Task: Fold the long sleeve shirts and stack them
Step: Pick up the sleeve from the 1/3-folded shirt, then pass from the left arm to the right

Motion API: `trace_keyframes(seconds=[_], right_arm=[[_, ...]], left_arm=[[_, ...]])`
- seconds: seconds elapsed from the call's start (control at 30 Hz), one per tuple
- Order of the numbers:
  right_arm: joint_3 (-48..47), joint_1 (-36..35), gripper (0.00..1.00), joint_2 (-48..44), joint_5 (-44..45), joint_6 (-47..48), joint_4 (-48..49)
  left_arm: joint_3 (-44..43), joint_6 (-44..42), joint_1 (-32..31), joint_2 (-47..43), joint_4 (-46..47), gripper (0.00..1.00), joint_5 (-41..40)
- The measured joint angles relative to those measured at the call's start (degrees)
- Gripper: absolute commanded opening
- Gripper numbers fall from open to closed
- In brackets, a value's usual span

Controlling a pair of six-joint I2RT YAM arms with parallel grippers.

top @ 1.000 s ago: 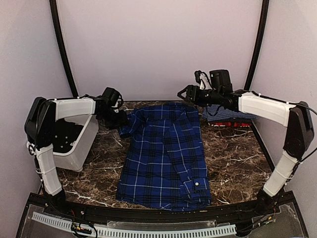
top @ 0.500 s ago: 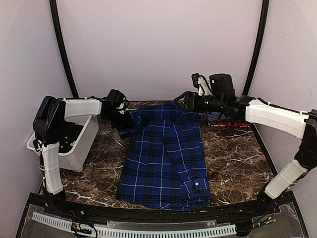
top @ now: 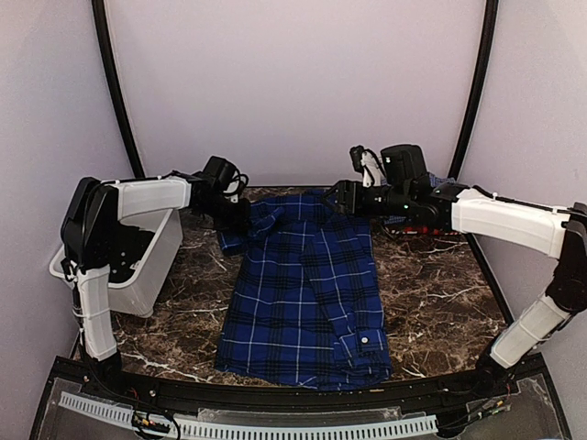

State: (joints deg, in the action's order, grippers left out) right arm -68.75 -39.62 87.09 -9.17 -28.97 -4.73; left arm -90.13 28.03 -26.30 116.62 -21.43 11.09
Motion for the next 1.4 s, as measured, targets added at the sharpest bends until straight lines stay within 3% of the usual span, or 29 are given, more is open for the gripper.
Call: trace_keyframes(seconds=[0.47,0.77,1.1,1.4], right_arm=[[6.6,0.0,0.7,-1.4,4.9,0.3,-2.4],[9.1,-0.1,0.7,-0.2,5.0,0.5,-1.4],[10.4,-2.7,0.71,3.9,5.9,4.1,2.2],[15.0,-7.8,0.74,5.0,4.1,17.0,12.5]], left_arm=[[1.7,-7.1,-16.0,-6.1,-1.2,0.0,5.1],[6.5,-9.4,-18.5,-6.1,-1.3,0.03,7.7],[17.7,-12.3,-20.9,-8.5,-1.0,0.02,8.1],[18.8,-16.0,-20.7,-15.0,-1.0,0.0,5.2]])
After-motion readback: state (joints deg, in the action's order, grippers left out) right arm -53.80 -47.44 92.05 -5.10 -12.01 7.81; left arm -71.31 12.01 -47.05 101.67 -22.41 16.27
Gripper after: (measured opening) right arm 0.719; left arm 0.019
